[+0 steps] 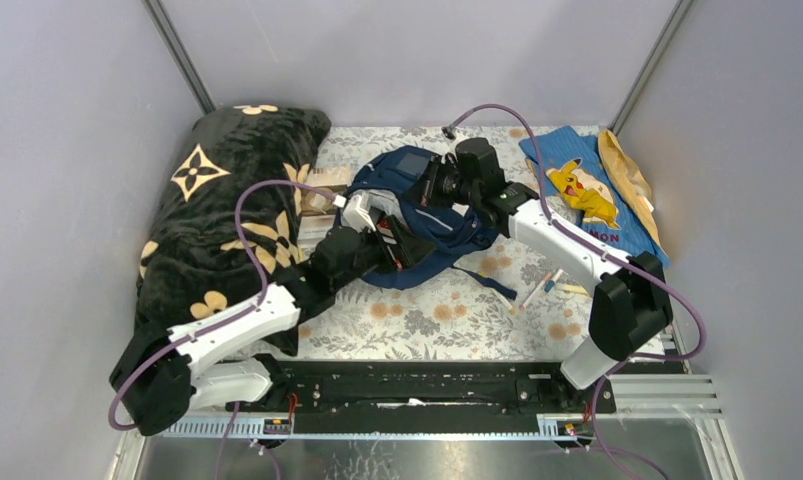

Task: Pack the student bag
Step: Place the book in the student bag.

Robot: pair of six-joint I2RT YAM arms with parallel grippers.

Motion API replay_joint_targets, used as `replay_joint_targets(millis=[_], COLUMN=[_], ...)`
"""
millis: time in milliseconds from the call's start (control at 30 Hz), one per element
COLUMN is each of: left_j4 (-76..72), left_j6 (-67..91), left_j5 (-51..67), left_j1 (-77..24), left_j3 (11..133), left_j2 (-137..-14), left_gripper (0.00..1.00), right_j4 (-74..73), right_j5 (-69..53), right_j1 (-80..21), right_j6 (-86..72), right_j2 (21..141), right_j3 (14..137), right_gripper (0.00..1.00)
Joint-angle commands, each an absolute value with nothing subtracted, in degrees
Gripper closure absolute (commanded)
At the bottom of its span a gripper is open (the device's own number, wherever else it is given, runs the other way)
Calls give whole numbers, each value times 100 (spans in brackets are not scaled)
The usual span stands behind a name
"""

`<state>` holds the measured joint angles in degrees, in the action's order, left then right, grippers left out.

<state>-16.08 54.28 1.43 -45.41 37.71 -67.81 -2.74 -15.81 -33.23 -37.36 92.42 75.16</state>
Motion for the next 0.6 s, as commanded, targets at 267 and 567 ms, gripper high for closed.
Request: replay_joint_targets(millis=[267,567], left_j4=[448,197], left_j6=[3940,4009], left_j5=[-473,-920], left_j1=[-4530,-4202], left_j3=[4951,4561], left_j2=[-6537,-5552], left_gripper=[1,1], right_j4=[-480,-646], right_j5=[-1201,-1340], right_j1=[-3256,-3191], right_j6=[-3450,-3328], right_j2=[8957,8879], right_j3=[7230,7093], right_gripper=[99,75])
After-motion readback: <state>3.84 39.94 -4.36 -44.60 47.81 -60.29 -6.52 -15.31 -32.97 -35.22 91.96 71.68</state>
